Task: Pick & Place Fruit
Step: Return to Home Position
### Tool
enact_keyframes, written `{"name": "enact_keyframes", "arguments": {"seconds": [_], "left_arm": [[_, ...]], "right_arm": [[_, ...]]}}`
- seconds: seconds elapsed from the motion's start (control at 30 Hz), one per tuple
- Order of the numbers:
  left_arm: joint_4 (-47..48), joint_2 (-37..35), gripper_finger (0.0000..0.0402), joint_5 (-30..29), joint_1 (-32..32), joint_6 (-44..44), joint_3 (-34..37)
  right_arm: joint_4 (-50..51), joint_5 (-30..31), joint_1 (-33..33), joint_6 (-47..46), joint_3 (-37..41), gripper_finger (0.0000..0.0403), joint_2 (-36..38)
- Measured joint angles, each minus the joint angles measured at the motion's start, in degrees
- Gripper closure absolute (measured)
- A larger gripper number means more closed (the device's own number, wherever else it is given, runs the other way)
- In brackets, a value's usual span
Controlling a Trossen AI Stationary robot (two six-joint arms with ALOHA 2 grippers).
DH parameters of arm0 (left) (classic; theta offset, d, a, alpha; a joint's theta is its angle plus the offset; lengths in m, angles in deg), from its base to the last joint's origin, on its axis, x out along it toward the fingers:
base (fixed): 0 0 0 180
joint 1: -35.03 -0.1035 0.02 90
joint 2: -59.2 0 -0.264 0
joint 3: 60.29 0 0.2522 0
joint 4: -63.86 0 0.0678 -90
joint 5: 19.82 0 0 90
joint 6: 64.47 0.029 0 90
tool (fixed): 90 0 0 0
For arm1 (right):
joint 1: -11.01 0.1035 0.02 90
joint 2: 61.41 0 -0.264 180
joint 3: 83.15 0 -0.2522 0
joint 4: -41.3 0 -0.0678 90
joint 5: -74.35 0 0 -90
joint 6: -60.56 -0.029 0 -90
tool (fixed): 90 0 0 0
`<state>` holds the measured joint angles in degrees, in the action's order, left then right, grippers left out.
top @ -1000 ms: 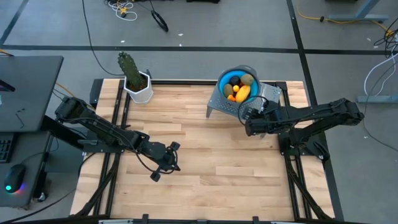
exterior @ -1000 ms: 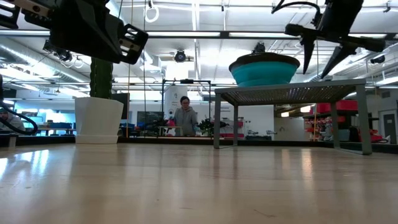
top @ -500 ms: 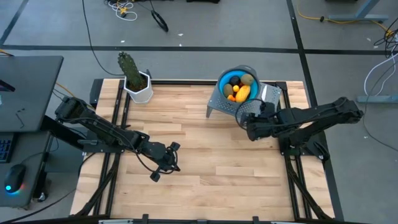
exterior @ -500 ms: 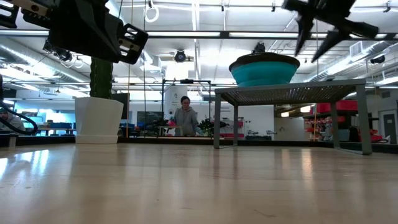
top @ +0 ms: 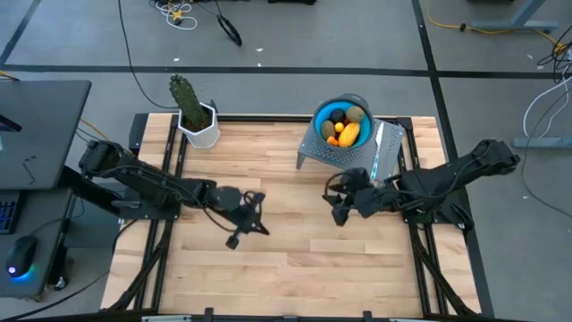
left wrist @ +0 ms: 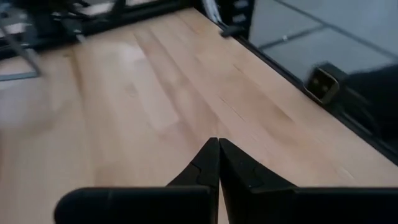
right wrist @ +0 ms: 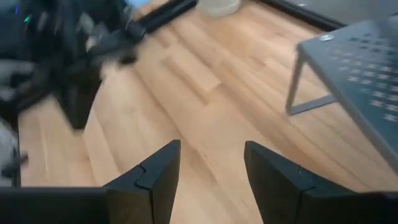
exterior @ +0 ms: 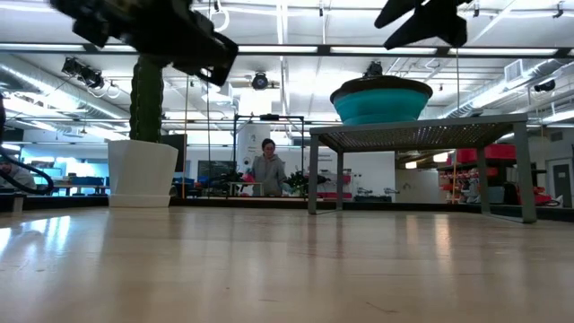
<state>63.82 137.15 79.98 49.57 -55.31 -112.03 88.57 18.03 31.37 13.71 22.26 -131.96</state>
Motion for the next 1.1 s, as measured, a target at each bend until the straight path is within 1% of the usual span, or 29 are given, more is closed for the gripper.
{"name": "enact_keyframes", "arguments": {"seconds": [0.13, 0.27, 0.37, 0.47, 0.6, 0.73, 0.8, 0.87, 0.93, 1.03, 1.1], "left_arm": [[-1.4, 0.0, 0.0391, 1.0, -4.2, -2.1, 0.0], [-4.5, 0.0, 0.0394, 1.0, -7.5, -3.3, 0.0], [-7.0, 0.0, 0.0396, 1.0, -10.0, -4.0, 0.0], [-8.5, 0.0, 0.0391, 1.8, -12.5, -4.3, 0.0], [-10.4, 0.0, 0.0394, 3.2, -15.1, -4.3, 0.2], [-18.3, 0.0, 0.0395, 4.0, -17.4, -5.9, 4.9], [-23.0, 0.0, 0.0394, 5.9, -18.9, -7.7, 7.6], [-27.4, 0.0, 0.0395, 8.0, -20.1, -9.9, 10.3], [-31.5, 0.0, 0.0397, 9.7, -20.7, -11.7, 12.6], [-36.9, -1.8, 0.0395, 10.9, -21.2, -13.1, 15.6], [-39.8, -3.7, 0.0394, 9.6, -21.2, -13.3, 17.0]], "right_arm": [[-3.0, -2.4, -0.2, 6.0, 1.6, 0.0215, -0.4], [-10.1, -2.1, 0.5, 17.5, 3.9, 0.0218, -0.6], [-20.3, -0.5, 0.9, 27.2, 6.9, 0.0228, -0.6], [-30.3, 0.3, 0.6, 32.9, 11.5, 0.0240, -0.7], [-49.6, 0.3, -0.1, 39.1, 20.8, 0.0255, -1.1], [-67.4, 0.3, -1.0, 43.9, 30.0, 0.0271, -1.0], [-73.1, -0.6, -1.7, 45.1, 33.2, 0.0279, -1.0], [-76.2, -3.7, -2.2, 45.3, 34.5, 0.0285, -1.0], [-76.2, -5.7, -2.3, 46.0, 34.5, 0.0291, -0.8], [-75.9, -5.9, -2.3, 52.3, 34.0, 0.0294, 1.4], [-75.7, -5.9, -2.3, 56.4, 33.9, 0.0295, 5.1]]}}
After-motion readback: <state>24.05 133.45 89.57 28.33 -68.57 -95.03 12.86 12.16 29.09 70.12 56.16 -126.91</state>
